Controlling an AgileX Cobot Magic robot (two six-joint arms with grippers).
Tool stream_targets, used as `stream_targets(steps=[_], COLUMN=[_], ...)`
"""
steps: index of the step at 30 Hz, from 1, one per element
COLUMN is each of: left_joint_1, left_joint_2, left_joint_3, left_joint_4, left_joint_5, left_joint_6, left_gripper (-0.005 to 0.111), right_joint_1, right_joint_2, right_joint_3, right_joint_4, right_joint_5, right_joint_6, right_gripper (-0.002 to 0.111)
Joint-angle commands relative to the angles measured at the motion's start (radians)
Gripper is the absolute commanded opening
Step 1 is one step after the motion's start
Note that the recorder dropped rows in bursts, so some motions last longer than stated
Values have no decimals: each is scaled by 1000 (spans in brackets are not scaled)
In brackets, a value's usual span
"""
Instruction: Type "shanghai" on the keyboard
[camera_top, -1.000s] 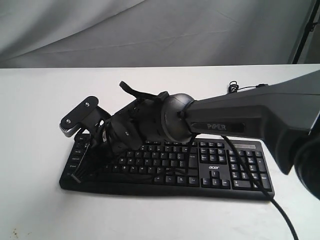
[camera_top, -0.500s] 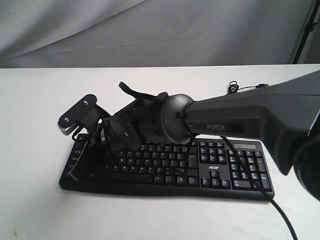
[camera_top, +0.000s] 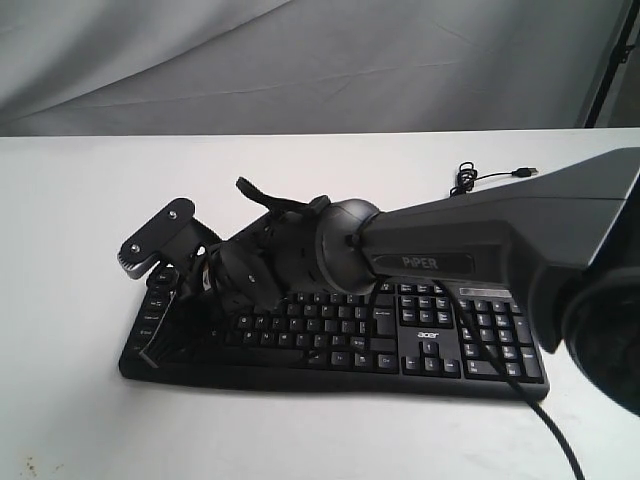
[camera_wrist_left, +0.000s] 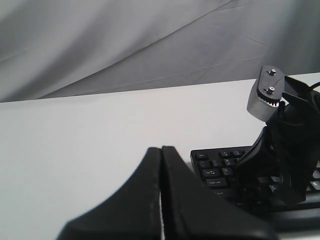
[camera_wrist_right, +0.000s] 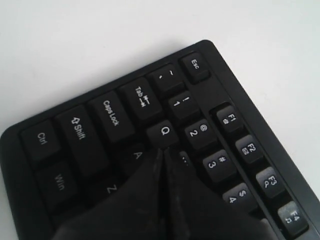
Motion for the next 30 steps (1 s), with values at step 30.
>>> stream_targets(steps=[30], left_joint_1=[-4], left_joint_2=[-3], left_joint_3=[4], left_joint_4=[1], left_joint_5=[-3], left_joint_6=[-3], left_gripper=[0], right_joint_1=[-6], right_joint_2=[9], right_joint_3=[-3], right_joint_4=[20], right_joint_5=[51], right_joint_6=[-6], right_gripper=[0])
